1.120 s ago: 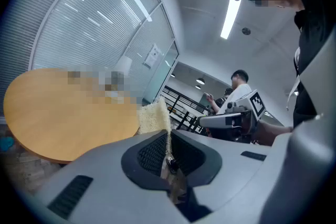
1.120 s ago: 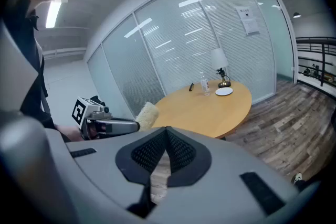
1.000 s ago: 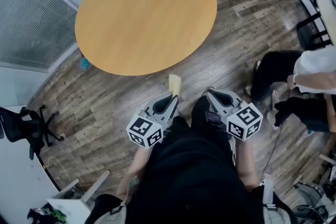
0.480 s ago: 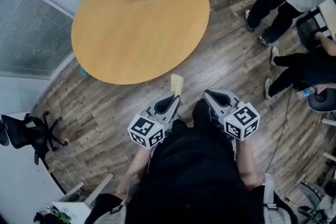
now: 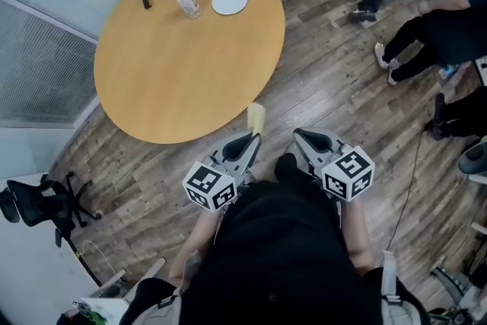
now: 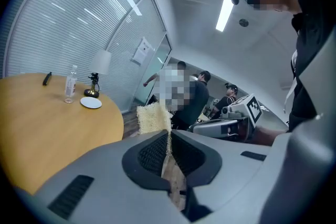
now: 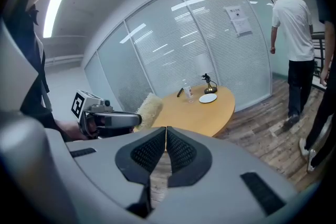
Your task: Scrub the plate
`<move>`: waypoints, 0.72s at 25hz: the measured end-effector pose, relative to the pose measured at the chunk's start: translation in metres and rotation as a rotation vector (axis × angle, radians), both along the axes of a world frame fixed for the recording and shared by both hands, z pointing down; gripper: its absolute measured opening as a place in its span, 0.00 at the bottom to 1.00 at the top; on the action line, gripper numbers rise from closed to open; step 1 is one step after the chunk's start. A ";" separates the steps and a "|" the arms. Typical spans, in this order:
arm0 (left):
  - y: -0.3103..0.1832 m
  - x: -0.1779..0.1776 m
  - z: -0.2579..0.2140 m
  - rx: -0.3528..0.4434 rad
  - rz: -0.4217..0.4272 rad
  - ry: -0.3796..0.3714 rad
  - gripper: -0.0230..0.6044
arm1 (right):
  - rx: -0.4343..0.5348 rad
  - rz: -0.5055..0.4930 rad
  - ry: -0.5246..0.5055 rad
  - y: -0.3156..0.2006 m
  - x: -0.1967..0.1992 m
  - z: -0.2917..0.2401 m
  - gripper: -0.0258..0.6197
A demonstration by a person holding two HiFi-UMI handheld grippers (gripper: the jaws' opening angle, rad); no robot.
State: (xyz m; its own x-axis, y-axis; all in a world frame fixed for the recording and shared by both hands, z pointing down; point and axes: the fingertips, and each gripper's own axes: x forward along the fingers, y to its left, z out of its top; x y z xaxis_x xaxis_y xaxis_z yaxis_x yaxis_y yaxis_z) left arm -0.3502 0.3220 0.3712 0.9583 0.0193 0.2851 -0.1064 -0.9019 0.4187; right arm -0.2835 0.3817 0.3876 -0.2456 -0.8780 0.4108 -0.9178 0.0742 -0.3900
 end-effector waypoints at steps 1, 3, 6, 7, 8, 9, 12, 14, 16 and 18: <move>0.000 0.011 -0.001 -0.009 0.002 0.006 0.08 | 0.001 0.005 -0.002 0.001 0.011 0.001 0.07; 0.002 0.030 -0.002 -0.012 0.013 0.008 0.08 | 0.005 0.017 -0.006 0.003 0.029 0.002 0.07; 0.008 0.057 0.001 0.015 0.034 -0.010 0.08 | 0.008 0.035 -0.015 0.009 0.052 0.004 0.07; 0.009 0.066 0.002 0.021 0.039 -0.019 0.08 | 0.008 0.040 -0.019 0.011 0.060 0.004 0.07; 0.011 0.075 0.004 0.026 0.044 -0.028 0.08 | 0.008 0.044 -0.022 0.014 0.067 0.005 0.07; 0.013 0.084 0.005 0.031 0.046 -0.035 0.08 | 0.008 0.048 -0.024 0.017 0.074 0.005 0.07; 0.023 0.110 0.007 0.038 0.054 -0.044 0.08 | -0.001 0.061 -0.029 0.027 0.096 0.009 0.07; 0.028 0.125 0.007 0.041 0.071 -0.048 0.08 | -0.009 0.080 -0.042 0.030 0.111 0.014 0.07; 0.030 0.137 0.009 0.048 0.091 -0.058 0.08 | -0.018 0.099 -0.059 0.030 0.122 0.019 0.07; 0.028 0.144 0.012 0.059 0.109 -0.074 0.08 | -0.028 0.110 -0.073 0.027 0.129 0.024 0.07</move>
State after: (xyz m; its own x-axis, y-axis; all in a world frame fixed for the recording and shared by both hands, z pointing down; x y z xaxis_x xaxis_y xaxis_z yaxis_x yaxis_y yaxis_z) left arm -0.2061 0.3498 0.3831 0.9277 0.1028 0.3588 -0.0354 -0.9327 0.3589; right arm -0.1546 0.4084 0.4118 -0.1782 -0.8897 0.4203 -0.8890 -0.0376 -0.4564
